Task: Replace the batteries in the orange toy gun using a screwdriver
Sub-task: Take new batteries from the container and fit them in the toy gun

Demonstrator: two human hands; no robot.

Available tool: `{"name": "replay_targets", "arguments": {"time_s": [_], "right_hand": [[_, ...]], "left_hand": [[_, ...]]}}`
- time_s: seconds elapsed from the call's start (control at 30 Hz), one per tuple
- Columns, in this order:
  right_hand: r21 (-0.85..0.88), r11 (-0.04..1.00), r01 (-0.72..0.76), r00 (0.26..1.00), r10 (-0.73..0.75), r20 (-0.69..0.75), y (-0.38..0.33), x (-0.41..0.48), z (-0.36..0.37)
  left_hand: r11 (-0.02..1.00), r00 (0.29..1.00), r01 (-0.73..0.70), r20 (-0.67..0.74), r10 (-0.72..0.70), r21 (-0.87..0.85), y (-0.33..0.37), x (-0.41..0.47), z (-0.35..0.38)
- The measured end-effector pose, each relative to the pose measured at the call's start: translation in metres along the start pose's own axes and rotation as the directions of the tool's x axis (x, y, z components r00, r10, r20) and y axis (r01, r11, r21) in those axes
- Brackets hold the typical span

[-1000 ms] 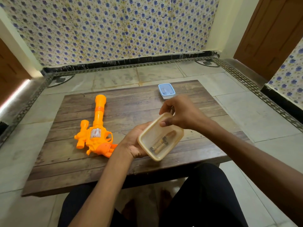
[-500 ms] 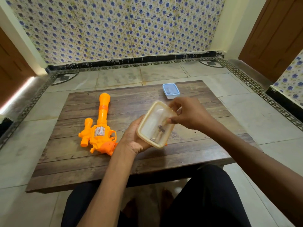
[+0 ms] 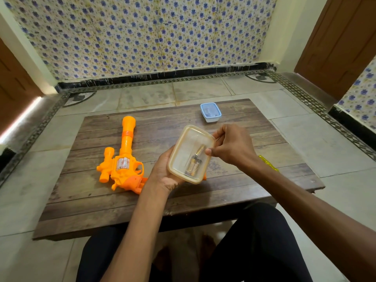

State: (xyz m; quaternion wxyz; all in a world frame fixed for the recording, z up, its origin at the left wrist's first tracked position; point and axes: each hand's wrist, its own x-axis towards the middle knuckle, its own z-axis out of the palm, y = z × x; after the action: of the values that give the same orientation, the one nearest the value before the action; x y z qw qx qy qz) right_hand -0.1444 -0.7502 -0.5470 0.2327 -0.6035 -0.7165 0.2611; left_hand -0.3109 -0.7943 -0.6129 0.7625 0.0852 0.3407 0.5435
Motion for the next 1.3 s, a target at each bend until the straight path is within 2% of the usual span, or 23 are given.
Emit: {"name": "replay_targets", "arguments": {"time_s": [0.17, 0.3, 0.4, 0.47, 0.6, 0.67, 0.73, 0.83, 0.93, 1.1, 1.17, 1.23, 1.27, 1.3], "right_hand": [[-0.039, 0.999, -0.023, 0.999, 0.022, -0.034, -0.007, -0.006, -0.009], [0.058, 0.998, 0.012, 1.000, -0.013, 0.018, -0.019, -0.010, -0.023], [0.250, 0.964, 0.095, 0.992, -0.113, 0.059, -0.022, -0.010, -0.035], [0.326, 0.931, 0.166, 0.984, -0.179, 0.010, -0.023, -0.010, -0.041], [0.351, 0.892, 0.284, 0.955, -0.232, -0.183, -0.016, -0.005, -0.050], [0.261, 0.905, 0.337, 0.922, -0.260, -0.288, -0.008, 0.003, -0.052], [0.106, 0.937, 0.332, 0.909, -0.288, -0.302, 0.007, 0.016, -0.048], [-0.099, 0.959, 0.266, 0.946, -0.280, -0.162, 0.040, 0.032, -0.023], [-0.300, 0.897, 0.325, 0.942, -0.336, 0.016, 0.072, 0.035, 0.004], [-0.445, 0.808, 0.387, 0.921, -0.323, 0.216, 0.091, 0.035, 0.023], [-0.485, 0.776, 0.403, 0.915, -0.330, 0.231, 0.084, 0.034, 0.023], [-0.330, 0.828, 0.453, 0.890, -0.443, 0.110, 0.066, 0.030, 0.018], [-0.198, 0.827, 0.526, 0.846, -0.532, 0.025, 0.052, 0.026, 0.015], [-0.084, 0.779, 0.621, 0.780, -0.625, -0.032, 0.036, 0.019, 0.011]], "left_hand": [[0.999, 1.000, -0.017, -0.010, 0.017, 0.029, 0.000, 0.003, 0.003], [0.994, 0.995, -0.086, -0.052, 0.083, -0.067, 0.001, 0.003, -0.001], [0.984, 0.991, -0.123, -0.075, 0.114, -0.131, 0.002, 0.005, -0.004], [0.977, 0.988, -0.138, -0.087, 0.125, -0.162, 0.005, 0.007, -0.005], [0.962, 0.982, -0.181, -0.100, 0.163, -0.206, 0.005, 0.007, -0.008], [0.960, 0.975, -0.209, -0.112, 0.191, -0.184, 0.004, 0.005, -0.011], [0.963, 0.974, -0.209, -0.120, 0.190, -0.170, 0.005, 0.003, -0.016], [0.968, 0.979, -0.197, -0.094, 0.183, -0.157, 0.006, -0.004, -0.017], [0.972, 0.981, -0.184, -0.091, 0.172, -0.148, 0.009, -0.007, -0.018], [0.971, 0.982, -0.185, -0.056, 0.178, -0.152, 0.010, -0.010, -0.018], [0.974, 0.985, -0.171, -0.041, 0.166, -0.148, 0.011, -0.010, -0.016], [0.982, 0.989, -0.145, -0.034, 0.142, -0.123, 0.010, -0.011, -0.012], [0.986, 0.992, -0.125, -0.026, 0.123, -0.114, 0.010, -0.012, -0.009], [0.989, 0.994, -0.107, -0.022, 0.105, -0.101, 0.010, -0.013, -0.007]]}}
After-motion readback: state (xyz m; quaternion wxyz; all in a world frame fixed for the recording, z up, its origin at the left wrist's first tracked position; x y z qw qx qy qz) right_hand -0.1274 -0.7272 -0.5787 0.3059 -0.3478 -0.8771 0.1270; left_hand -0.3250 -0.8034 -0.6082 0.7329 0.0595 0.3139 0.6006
